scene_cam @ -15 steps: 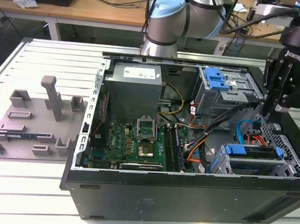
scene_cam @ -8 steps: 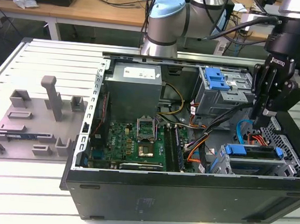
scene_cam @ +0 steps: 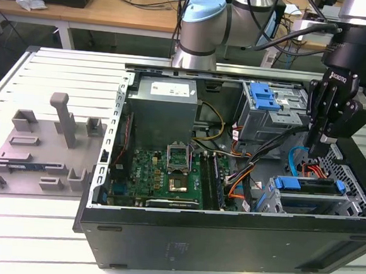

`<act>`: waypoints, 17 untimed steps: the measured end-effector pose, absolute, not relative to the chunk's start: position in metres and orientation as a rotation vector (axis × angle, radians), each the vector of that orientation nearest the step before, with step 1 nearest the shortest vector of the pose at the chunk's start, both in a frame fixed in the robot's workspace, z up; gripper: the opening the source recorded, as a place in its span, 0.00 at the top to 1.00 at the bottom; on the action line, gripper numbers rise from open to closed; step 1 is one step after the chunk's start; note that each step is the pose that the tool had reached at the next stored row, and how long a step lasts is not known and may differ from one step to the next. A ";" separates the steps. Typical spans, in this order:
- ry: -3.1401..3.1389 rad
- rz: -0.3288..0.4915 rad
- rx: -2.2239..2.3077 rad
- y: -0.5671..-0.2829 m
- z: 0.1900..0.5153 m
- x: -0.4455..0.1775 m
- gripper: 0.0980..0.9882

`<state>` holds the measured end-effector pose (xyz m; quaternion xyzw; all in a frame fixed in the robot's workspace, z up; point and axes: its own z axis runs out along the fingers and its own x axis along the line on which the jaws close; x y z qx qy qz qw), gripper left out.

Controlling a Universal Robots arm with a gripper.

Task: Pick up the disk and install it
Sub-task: 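Insert the second disk wire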

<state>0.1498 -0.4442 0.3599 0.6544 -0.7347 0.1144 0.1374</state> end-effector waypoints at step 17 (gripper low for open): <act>-2.138 0.354 1.897 -0.444 0.359 0.149 0.84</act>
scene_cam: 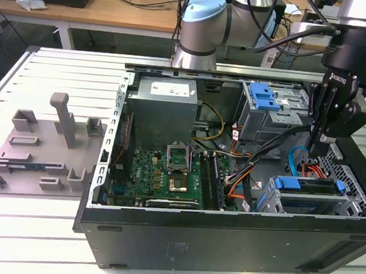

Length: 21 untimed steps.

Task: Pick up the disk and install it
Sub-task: 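Insert the second disk wire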

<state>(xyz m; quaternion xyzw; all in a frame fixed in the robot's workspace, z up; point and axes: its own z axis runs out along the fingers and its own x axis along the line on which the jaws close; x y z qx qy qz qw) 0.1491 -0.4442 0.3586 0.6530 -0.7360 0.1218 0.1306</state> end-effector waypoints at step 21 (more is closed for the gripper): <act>-2.138 0.355 1.897 -0.445 0.357 0.146 0.93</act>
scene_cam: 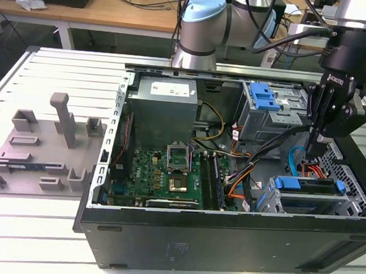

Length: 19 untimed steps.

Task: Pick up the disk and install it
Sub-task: 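Insert the second disk wire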

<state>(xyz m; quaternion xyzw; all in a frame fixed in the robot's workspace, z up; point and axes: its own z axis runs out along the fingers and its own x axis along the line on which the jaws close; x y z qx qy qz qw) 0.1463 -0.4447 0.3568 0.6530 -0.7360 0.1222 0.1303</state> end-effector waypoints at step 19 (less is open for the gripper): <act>-2.272 0.222 2.002 -0.478 0.357 0.145 0.93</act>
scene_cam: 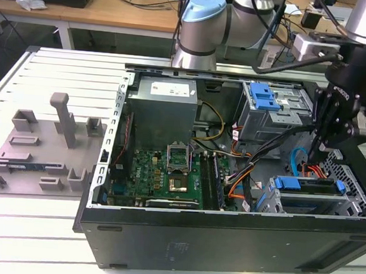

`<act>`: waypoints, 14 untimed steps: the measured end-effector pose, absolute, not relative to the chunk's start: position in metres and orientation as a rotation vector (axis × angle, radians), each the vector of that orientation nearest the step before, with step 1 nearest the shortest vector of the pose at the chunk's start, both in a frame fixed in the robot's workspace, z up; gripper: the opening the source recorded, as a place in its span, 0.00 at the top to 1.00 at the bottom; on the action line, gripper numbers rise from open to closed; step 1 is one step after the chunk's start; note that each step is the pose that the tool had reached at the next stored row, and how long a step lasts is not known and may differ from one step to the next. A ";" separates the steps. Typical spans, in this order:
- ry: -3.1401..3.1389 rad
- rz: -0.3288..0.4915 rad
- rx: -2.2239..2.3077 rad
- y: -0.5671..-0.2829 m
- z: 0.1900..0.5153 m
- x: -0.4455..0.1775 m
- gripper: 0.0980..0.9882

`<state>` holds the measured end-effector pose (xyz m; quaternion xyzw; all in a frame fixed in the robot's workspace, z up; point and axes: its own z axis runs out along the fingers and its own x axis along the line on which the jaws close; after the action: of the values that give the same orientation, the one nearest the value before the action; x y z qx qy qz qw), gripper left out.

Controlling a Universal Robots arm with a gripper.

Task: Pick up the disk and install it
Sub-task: 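Insert the second disk wire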

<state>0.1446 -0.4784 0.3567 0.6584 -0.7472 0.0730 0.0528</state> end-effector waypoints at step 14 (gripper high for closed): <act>-2.329 0.101 2.085 -0.509 0.357 0.143 0.93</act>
<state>0.1429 -0.5086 0.3567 0.6667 -0.7446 0.0323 0.0069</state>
